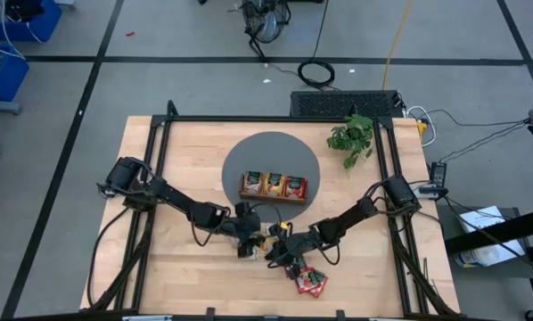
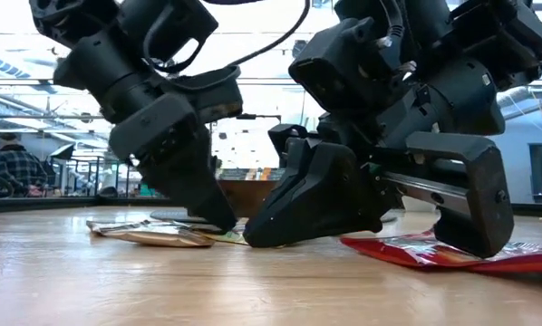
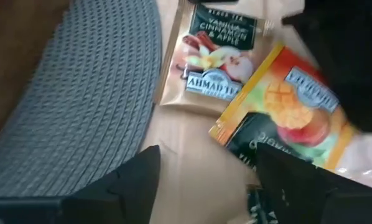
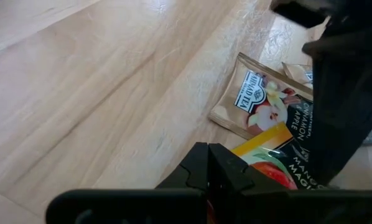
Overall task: Pick & Place Tea
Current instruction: Put the yellow tea bag into the middle section of the wooden organizer
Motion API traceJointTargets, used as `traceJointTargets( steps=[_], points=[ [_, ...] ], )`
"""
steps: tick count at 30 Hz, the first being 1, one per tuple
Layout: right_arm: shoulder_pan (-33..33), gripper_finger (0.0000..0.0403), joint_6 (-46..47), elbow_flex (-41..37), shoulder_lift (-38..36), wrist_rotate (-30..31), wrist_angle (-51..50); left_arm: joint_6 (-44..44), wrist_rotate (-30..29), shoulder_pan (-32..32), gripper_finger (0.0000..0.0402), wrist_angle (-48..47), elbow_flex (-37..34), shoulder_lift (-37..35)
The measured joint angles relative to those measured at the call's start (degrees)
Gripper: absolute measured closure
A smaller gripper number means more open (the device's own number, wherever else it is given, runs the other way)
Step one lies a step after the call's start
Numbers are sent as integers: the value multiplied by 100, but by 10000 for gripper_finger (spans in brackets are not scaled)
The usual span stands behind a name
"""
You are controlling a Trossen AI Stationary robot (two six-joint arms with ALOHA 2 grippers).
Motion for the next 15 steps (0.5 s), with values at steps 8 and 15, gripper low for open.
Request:
traceJointTargets(
  steps=[8,15],
  points=[
    [-74,403,19,-237,9,-143,366,-500,772,214,134,128,5,-7],
    [-74,403,11,-243,7,-129,377,-503,1165,168,164,254,4,4]
  ],
)
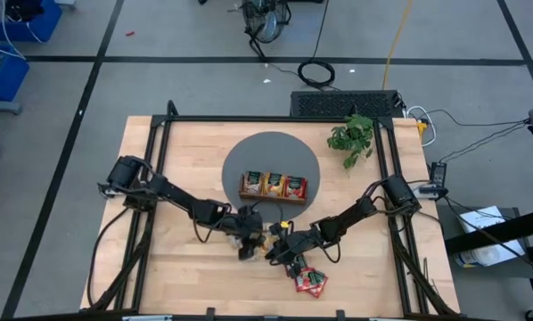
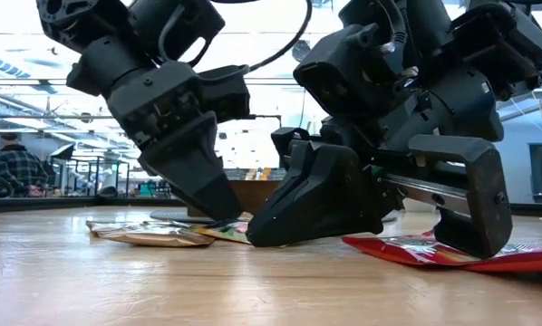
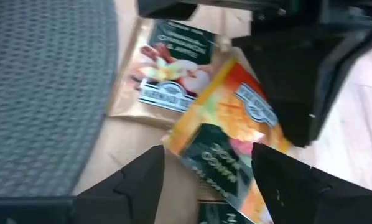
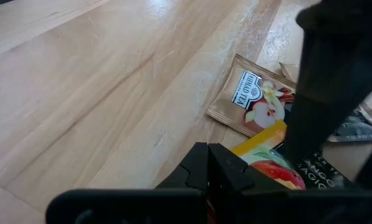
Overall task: Pick & Place Tea
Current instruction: Put the yellow tea bag into the middle section of the wooden organizer
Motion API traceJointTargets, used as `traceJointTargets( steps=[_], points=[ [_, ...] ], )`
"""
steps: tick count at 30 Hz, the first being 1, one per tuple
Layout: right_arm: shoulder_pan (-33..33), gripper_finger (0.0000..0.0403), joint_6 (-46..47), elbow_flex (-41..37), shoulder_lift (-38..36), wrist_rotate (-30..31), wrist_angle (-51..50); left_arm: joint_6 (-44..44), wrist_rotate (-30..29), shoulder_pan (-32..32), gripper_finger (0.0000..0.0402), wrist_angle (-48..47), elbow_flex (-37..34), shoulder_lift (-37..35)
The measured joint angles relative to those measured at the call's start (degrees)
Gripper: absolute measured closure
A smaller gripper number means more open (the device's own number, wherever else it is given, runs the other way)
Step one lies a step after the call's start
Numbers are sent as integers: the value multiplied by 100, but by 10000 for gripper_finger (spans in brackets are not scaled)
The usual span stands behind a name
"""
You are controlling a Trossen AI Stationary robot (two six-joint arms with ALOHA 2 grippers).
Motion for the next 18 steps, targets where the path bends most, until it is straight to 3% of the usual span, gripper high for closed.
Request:
traceJointTargets(
  steps=[18],
  points=[
    [-4,403,-133,0,0,57,129,90,-47,-16,228,424,-19,26]
  ],
)
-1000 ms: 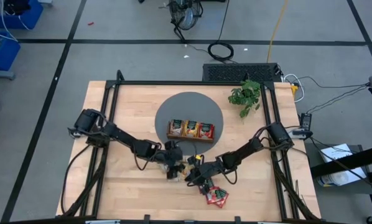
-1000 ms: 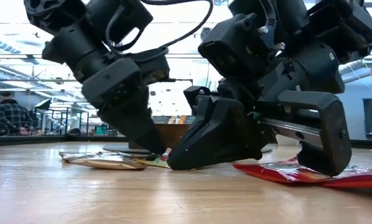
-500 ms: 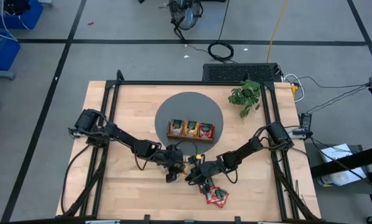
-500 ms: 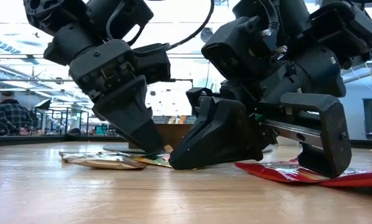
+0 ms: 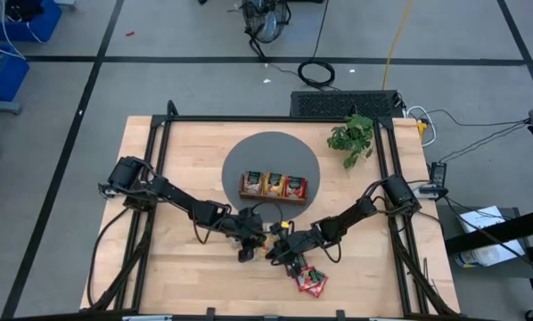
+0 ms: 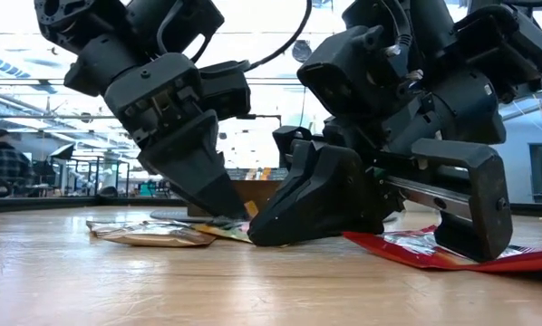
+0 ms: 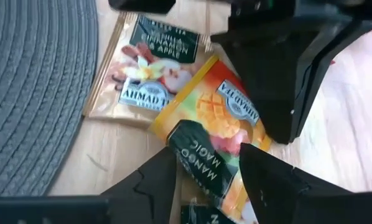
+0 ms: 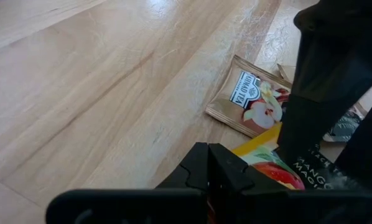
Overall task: Pick & Place Tea
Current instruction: Put the yellow tea bag into the middle section of the wooden organizer
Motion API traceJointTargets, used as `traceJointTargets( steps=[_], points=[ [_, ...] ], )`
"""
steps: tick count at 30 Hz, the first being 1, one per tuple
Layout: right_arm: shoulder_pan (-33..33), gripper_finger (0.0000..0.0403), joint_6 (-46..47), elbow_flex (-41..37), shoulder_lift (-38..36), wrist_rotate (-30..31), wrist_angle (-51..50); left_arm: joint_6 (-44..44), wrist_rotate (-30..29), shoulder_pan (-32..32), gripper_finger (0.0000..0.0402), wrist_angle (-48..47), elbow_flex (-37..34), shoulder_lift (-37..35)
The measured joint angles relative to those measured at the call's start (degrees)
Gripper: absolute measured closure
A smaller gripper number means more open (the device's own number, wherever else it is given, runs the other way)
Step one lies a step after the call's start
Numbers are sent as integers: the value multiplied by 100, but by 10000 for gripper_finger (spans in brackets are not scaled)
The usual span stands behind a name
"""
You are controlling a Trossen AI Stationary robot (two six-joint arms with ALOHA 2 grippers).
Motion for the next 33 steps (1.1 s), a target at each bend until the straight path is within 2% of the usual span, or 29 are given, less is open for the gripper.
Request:
traceJointTargets(
  steps=[12,20,26,33],
  points=[
    [-2,403,-29,0,-2,22,27,227,-24,-13,293,245,0,0],
    [49,403,-191,0,-7,287,303,490,-101,-45,393,338,2,-2],
    [153,403,-461,-12,-235,328,399,586,-451,-164,397,348,4,-2],
    [563,390,-739,-28,-745,459,290,581,-546,-247,399,390,7,-4]
  ],
)
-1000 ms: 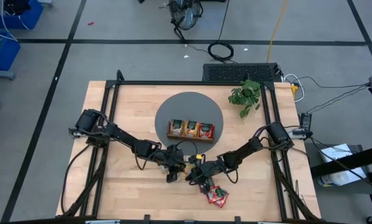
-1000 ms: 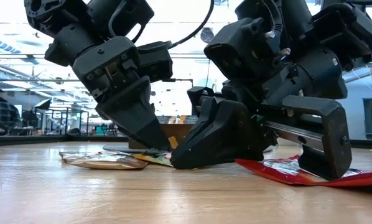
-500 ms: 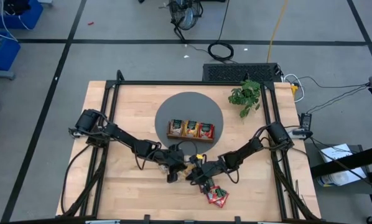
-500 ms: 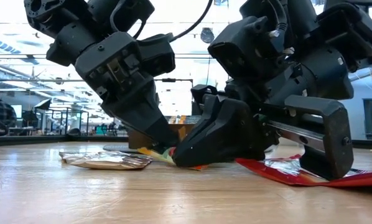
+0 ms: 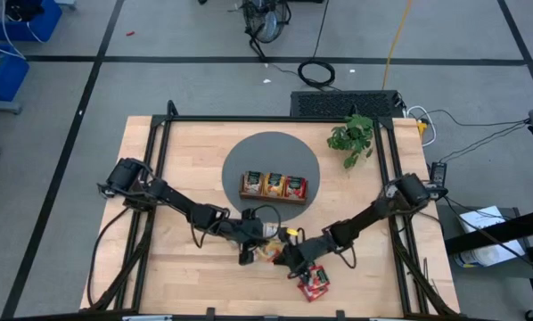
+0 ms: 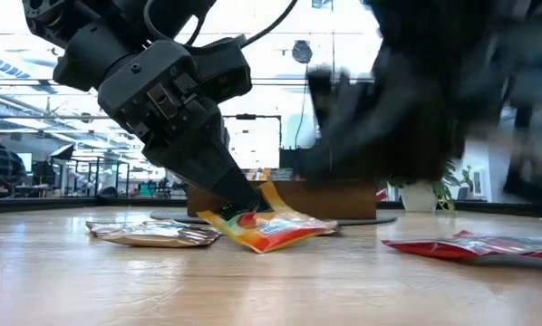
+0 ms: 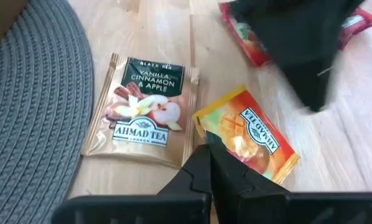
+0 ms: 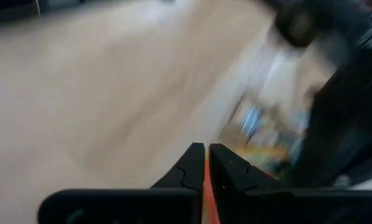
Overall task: Pick & Place Tea
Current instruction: Put the yellow tea bag into the middle section of the wooden organizer
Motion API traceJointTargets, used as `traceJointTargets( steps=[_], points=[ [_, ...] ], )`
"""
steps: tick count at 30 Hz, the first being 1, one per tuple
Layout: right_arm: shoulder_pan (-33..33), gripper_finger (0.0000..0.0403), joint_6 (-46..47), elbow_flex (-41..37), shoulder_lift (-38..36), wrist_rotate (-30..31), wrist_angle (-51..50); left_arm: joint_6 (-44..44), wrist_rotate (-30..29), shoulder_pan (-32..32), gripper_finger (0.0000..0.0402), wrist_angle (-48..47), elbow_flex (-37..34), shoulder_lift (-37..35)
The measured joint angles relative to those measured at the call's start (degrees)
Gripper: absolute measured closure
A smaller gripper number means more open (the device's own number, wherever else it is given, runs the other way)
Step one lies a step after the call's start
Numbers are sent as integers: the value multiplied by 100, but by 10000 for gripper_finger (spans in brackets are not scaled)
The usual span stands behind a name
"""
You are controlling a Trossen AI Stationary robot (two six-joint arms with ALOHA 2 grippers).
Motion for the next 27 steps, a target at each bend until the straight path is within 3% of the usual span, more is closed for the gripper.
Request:
traceJointTargets(
  steps=[9,16,23,27],
  points=[
    [345,296,809,15,-951,1179,-277,438,-404,-318,400,-181,450,-2],
    [346,236,1665,-138,-1632,1198,-890,986,-1724,-865,400,-1886,1497,-4],
    [316,216,2093,-870,-2042,1200,-384,482,-2001,-1020,400,-2989,1917,-13],
    [246,221,2169,-1225,-2040,1178,-44,272,-2037,-869,400,-3076,1923,-13]
  ],
)
